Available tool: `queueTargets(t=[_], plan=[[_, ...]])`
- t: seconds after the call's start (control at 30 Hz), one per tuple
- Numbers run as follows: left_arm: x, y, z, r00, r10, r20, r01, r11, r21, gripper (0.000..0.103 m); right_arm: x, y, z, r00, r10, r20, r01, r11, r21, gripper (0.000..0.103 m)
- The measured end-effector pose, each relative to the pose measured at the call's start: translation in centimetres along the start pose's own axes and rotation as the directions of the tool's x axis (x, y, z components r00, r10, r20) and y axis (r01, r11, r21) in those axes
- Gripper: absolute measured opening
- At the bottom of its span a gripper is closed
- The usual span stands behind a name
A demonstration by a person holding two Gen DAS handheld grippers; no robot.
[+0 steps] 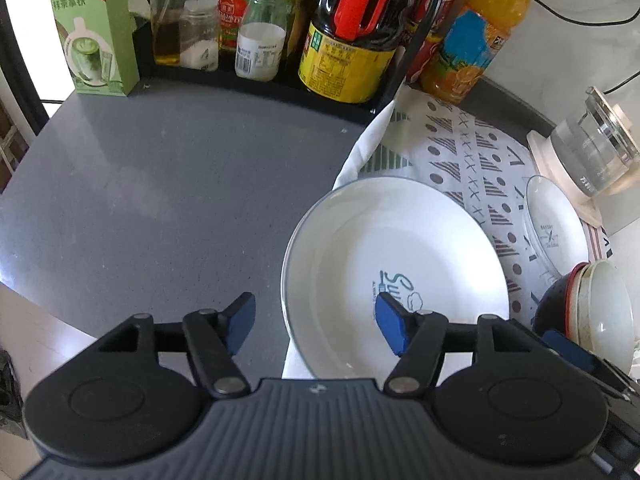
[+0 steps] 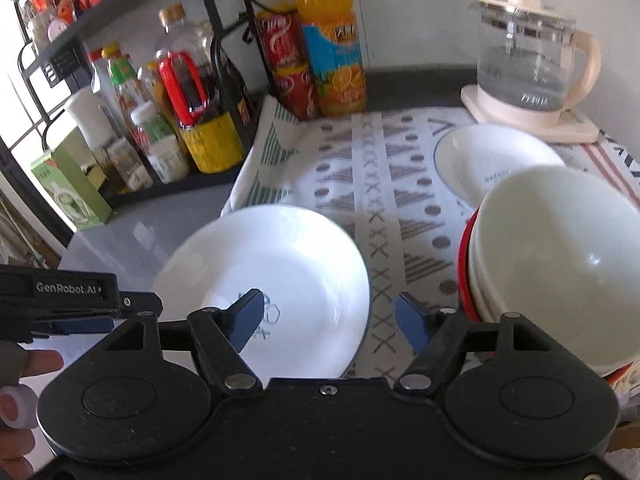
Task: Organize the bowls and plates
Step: 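Move both grippers toward the white plate printed 'BAKERY' by the kettle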
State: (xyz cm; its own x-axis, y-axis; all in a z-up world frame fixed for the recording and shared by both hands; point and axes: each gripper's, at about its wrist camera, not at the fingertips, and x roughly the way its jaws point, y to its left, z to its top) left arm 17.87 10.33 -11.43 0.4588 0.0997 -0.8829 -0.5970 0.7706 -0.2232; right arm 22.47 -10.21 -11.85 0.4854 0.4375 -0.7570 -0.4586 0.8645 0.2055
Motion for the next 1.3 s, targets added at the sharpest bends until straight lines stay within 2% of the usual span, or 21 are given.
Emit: queueTargets(t=[0.17,0.37,0.5,0.57,0.93,1.3], plan=[[-0.9,-0.9,0.4,1.0,0.001,0.018,-0.001,1.0,0.026,0.066,-1.1,-0.8,1.1,0.999,0.002,0.054,-0.004,0.999,0.044,0.081],[-2.0,-2.6,1.2,0.998,-0.018,0.062,0.014,0.997,0.073,0.081,-2.5,-2.1,2.3,0.993,-0.025,0.112,0.016,0.996,0.082,0.093],[-2.2,-3.8,1.7,0.996,-0.058,0.067,0.052,0.995,0.087,0.084,-3.5,-3.1,3.0,0.988,-0.056,0.143,0.041,0.993,0.107,0.099],[-2.1,-4.7,1.8,0.995,-0.076,0.069,0.068,0.991,0.114,0.089,-3.8,-3.6,3.2,0.986,-0.068,0.151,0.051,0.992,0.115,0.103],[-1.0,-10.1,2.6,0.989,-0.138,0.058,0.123,0.97,0.21,0.1,-4.8,-7.4,4.9,0.974,-0.145,0.172,0.113,0.976,0.184,0.103],[1.6,-15.7,4.7,0.983,-0.182,0.009,0.176,0.962,0.207,0.1,-4.2,-13.8,7.8,0.962,-0.21,0.173,0.164,0.955,0.247,0.102]])
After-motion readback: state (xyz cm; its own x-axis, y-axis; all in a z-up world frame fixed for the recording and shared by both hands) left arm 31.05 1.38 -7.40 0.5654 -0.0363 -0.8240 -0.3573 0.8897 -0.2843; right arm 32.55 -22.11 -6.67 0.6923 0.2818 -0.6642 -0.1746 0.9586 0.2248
